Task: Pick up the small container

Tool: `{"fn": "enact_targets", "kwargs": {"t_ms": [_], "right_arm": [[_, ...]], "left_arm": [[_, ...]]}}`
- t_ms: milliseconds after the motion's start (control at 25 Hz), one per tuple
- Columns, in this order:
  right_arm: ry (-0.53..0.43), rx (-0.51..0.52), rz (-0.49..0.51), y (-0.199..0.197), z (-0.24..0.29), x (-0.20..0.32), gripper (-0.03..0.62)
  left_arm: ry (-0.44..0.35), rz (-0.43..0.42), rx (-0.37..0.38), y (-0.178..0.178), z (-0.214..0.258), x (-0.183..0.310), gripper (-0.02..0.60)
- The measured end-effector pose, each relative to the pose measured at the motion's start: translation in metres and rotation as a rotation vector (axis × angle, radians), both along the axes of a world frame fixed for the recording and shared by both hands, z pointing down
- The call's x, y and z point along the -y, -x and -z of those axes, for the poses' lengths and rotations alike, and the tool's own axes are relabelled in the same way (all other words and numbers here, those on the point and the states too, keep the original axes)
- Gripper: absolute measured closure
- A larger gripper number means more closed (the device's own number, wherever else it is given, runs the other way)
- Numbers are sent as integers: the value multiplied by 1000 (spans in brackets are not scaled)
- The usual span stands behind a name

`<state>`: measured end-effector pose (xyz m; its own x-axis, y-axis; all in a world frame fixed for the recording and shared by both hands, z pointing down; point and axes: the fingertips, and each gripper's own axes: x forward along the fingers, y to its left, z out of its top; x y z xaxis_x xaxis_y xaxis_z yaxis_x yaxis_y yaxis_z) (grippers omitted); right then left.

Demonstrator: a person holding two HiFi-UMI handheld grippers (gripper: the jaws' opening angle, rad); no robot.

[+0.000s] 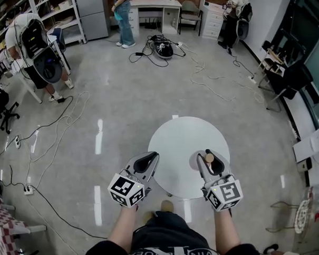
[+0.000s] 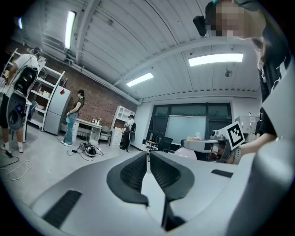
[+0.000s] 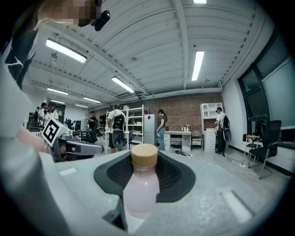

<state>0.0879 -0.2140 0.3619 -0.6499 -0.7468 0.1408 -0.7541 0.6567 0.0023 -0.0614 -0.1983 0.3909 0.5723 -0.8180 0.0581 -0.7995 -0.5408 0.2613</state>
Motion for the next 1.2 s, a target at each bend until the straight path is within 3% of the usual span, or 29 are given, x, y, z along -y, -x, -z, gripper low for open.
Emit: {"fn": "enact_targets", "kwargs": {"t_ms": [1200], "right_arm": [[-12,-12,11,0,15,-7,462]], "left_arm": [[-53,18,-30,-1,24,-1,558]]}}
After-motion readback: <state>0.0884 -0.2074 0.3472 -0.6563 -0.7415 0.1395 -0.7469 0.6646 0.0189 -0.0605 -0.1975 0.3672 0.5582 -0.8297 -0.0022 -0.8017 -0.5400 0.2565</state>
